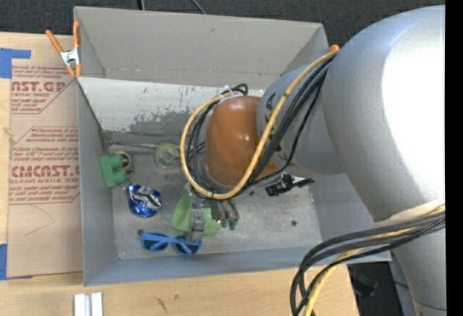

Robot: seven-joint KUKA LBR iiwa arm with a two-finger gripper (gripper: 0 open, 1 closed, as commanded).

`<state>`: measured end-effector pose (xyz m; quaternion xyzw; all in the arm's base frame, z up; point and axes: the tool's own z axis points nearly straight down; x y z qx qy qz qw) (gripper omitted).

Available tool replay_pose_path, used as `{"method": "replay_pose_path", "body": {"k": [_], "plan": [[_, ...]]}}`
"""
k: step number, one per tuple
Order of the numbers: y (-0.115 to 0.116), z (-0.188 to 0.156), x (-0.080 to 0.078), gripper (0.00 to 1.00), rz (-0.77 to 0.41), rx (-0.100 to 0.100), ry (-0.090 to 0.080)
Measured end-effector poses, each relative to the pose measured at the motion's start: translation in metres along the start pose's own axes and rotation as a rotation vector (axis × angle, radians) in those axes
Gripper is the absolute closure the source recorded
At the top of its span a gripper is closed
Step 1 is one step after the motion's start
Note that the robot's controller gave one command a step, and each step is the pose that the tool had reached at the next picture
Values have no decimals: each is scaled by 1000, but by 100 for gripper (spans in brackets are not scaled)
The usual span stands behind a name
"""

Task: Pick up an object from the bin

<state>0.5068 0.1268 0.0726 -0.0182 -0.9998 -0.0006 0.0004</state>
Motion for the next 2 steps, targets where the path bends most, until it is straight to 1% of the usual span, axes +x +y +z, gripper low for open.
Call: {"method": "replay_pose_path", "body": {"k": [1,2], "plan": [[-22,-120,-4,100,3,-1,-9],[-28,-212,-8,100,9,-2,-11]]}}
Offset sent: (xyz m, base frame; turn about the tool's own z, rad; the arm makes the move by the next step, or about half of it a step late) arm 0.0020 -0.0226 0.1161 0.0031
